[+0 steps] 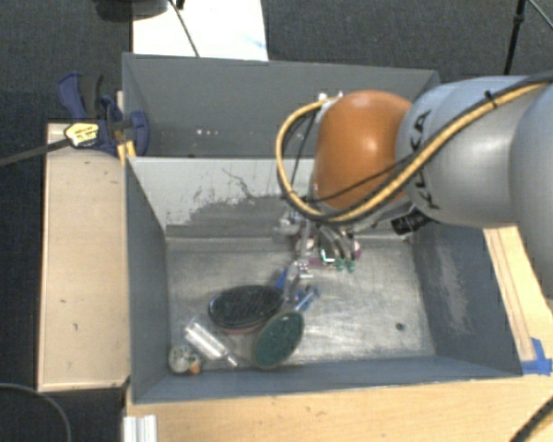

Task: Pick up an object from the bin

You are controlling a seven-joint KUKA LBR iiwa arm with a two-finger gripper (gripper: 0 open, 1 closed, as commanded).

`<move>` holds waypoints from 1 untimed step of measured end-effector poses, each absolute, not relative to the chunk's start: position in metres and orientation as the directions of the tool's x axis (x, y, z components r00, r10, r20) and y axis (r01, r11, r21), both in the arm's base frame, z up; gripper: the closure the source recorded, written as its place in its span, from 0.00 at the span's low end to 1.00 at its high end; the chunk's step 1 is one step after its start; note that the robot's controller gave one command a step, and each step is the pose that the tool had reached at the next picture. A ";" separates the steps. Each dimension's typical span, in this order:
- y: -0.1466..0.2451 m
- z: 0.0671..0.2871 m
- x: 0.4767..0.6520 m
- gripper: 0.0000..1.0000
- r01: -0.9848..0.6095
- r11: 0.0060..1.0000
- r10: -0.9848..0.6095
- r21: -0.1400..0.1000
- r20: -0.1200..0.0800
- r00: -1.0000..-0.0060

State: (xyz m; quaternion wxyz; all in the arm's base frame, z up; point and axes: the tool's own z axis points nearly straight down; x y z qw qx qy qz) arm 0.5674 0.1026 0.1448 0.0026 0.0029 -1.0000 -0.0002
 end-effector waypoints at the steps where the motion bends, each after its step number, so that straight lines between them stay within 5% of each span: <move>1: 0.096 0.102 0.556 0.00 -0.009 1.000 -0.009 0.002 -0.008 -1.000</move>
Offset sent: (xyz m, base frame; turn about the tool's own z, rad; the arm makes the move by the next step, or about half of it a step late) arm -0.0224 -0.0101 -0.0748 -0.0091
